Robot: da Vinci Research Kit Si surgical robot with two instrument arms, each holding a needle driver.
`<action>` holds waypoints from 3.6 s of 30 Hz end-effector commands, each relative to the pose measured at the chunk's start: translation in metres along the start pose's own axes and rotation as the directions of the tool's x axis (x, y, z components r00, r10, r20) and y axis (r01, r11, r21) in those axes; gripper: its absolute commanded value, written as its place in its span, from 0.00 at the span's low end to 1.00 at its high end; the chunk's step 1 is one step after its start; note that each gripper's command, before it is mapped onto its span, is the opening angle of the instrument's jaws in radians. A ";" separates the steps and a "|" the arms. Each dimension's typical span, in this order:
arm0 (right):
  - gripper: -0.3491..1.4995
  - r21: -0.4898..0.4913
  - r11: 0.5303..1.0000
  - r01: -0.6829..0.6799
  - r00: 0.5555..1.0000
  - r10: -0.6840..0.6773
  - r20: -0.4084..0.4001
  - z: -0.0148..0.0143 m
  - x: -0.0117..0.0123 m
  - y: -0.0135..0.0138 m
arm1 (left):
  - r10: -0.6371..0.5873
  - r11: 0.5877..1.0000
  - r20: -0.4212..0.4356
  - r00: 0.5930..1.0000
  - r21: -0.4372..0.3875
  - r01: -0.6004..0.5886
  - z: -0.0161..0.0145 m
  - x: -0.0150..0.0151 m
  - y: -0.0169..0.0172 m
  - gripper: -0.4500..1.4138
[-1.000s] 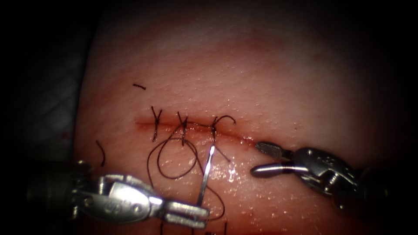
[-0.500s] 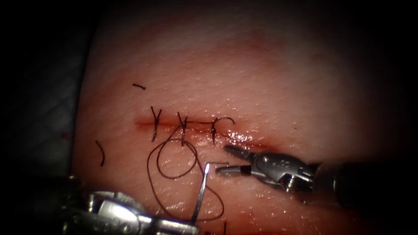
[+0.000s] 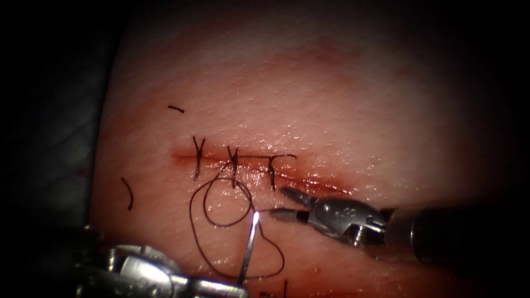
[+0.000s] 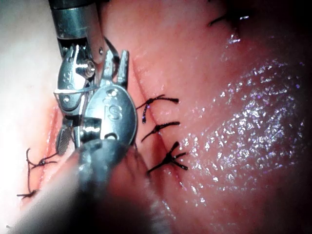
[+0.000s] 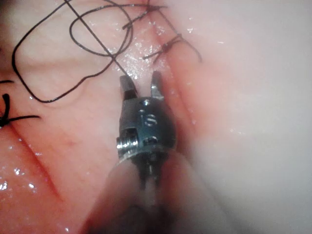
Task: Wound Closure
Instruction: Use the right jaws to pull the suture through the wound.
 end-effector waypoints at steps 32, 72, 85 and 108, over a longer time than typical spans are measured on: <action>0.00 0.125 0.992 -0.006 1.000 0.004 0.016 -0.0105 0.0050 -0.0181 | -0.061 0.998 0.118 0.991 -0.018 0.064 -0.0015 0.0007 0.0043 0.00; 0.00 0.111 0.881 0.460 0.881 -0.468 0.062 -0.0008 0.0050 -0.0026 | -0.146 0.980 0.160 0.976 0.155 0.122 -0.0094 0.0029 0.0037 0.00; 0.00 0.193 0.864 0.464 0.879 -0.477 0.023 -0.0061 0.0044 -0.0089 | -0.147 0.980 0.160 0.976 0.155 0.123 -0.0095 0.0018 0.0033 0.00; 0.94 0.147 0.834 0.532 0.843 -0.504 -0.191 -0.0120 0.0090 -0.0194 | -0.154 0.979 0.174 0.973 0.158 0.127 -0.0102 0.0012 0.0033 0.00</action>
